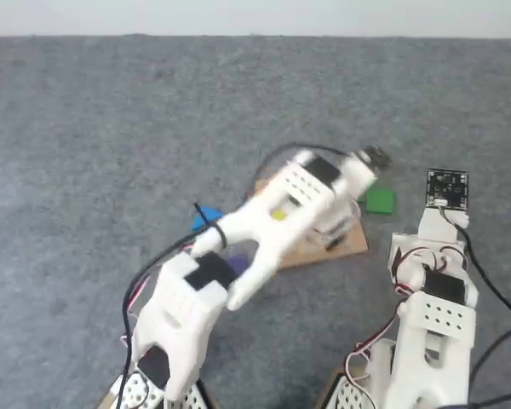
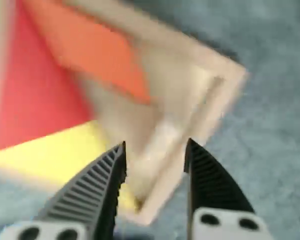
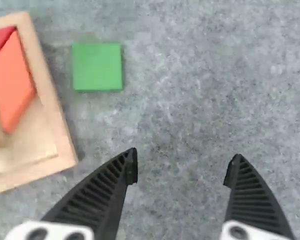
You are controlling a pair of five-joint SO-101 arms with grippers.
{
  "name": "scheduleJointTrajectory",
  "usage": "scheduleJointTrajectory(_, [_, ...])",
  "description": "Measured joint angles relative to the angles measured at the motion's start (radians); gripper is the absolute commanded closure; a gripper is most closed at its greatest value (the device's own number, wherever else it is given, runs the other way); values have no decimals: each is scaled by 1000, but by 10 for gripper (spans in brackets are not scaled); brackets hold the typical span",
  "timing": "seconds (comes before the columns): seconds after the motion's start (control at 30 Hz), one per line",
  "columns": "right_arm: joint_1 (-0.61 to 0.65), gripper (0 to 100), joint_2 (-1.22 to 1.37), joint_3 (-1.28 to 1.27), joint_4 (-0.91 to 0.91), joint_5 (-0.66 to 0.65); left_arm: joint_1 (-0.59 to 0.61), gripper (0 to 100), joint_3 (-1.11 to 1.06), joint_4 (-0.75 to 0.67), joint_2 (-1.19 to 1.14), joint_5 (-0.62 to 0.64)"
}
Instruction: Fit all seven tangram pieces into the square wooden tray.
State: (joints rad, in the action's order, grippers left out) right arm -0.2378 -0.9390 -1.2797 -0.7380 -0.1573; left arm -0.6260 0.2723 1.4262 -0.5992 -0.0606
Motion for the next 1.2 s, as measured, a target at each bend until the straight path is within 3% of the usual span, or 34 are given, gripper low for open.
scheduleJointTrajectory(0.17, [21, 714, 0, 0, -18, -14, 29, 815, 32, 61, 170, -3])
scheduleJointTrajectory(0.3, [23, 714, 0, 0, -21, -44, 94, 814, -61, 64, 423, 0])
scheduleJointTrajectory(0.5, [157, 714, 110, 104, -163, -112, 430, 812, -358, 15, 710, 89])
scheduleJointTrajectory(0.63, [244, 714, 264, 267, -247, -144, 649, 812, -640, -117, 809, 95])
scheduleJointTrajectory(0.77, [333, 714, 396, 396, -281, -204, 755, 813, -933, -327, 931, 92])
scheduleJointTrajectory(1.0, [393, 714, 580, 497, -282, -354, 766, 813, -1290, -712, 1105, 38])
scheduleJointTrajectory(1.2, [391, 714, 618, 506, -276, -540, 753, 812, -1330, -779, 1109, 38])
